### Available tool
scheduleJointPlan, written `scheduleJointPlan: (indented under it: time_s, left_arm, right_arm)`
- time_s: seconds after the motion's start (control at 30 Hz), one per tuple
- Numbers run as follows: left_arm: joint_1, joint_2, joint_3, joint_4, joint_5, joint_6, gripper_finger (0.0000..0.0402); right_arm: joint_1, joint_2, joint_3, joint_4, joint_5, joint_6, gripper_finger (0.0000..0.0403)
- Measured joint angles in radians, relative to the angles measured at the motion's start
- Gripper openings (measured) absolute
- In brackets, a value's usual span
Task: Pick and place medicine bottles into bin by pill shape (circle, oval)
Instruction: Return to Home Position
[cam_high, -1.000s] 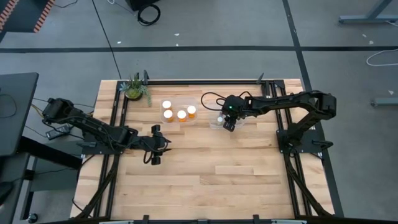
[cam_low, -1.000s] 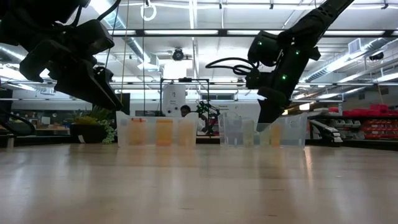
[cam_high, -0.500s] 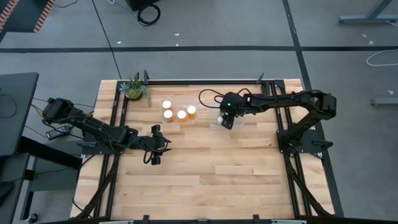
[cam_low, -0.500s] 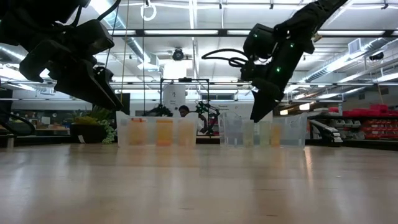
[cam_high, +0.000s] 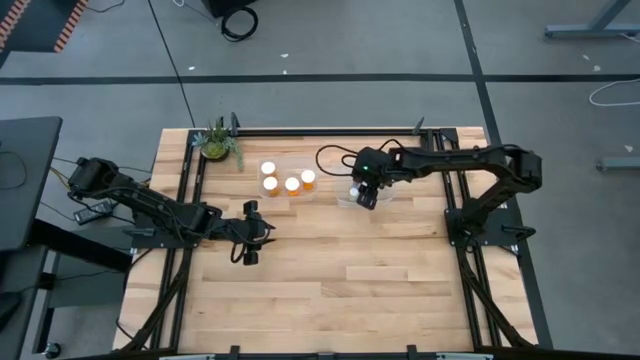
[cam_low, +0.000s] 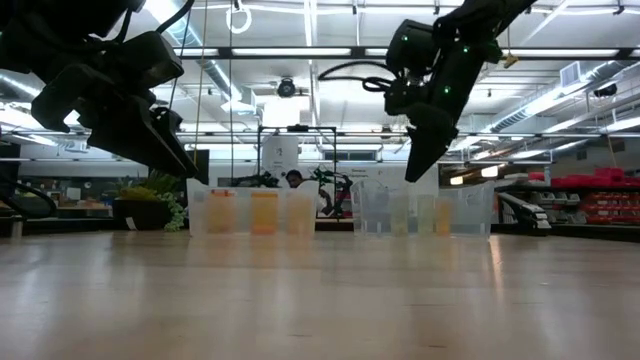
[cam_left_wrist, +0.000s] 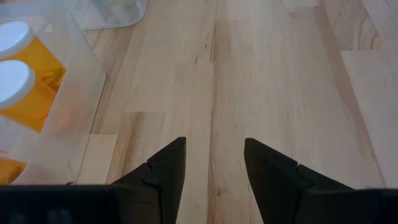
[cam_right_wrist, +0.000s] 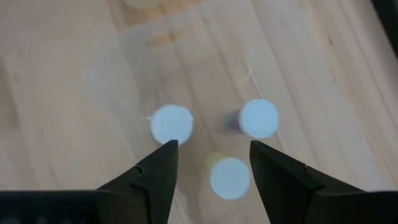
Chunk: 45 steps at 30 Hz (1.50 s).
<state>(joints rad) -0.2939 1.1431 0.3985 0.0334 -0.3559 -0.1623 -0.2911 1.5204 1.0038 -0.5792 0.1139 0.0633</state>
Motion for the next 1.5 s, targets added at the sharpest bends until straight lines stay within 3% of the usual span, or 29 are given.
scheduleJointPlan:
  time_s: [0.33,0.43,0.6,0.67,0.9,1.13,1.27,1.5]
  left_arm:
    - [0.000,0.000,0.000,0.000,0.000,0.000,0.0172]
    - [0.000,0.000,0.000,0.000,0.000,-0.002,0.0172]
    - [0.000,0.000,0.000,0.000,0.000,-0.002,0.0172]
    - [0.000,0.000,0.000,0.000,0.000,-0.002,0.0172]
    - [0.000,0.000,0.000,0.000,0.000,-0.001,0.0172]
    - [0.000,0.000,0.000,0.000,-0.003,-0.002,0.0172]
    - [0.000,0.000,0.000,0.000,-0.003,-0.002,0.0172]
    - [0.000,0.000,0.000,0.000,-0.003,-0.003,0.0172]
  right_arm:
    - [0.038,-0.147,0.006,-0.009,-0.037,-0.068,0.0200]
    - [0.041,-0.222,-0.018,0.037,-0.135,-0.137,0.0191]
    - [0.041,-0.359,-0.132,0.223,-0.395,-0.245,0.0172]
    - [0.041,-0.414,-0.192,0.284,-0.435,-0.253,0.0165]
    - [0.072,-0.602,-0.417,0.490,-0.416,-0.079,0.0144]
    - [0.262,-0.774,-0.672,0.664,-0.180,-0.021,0.0124]
    - [0.330,-0.885,-0.759,0.682,-0.130,-0.012,0.0118]
    - [0.339,-1.073,-0.891,0.683,-0.125,-0.043,0.0106]
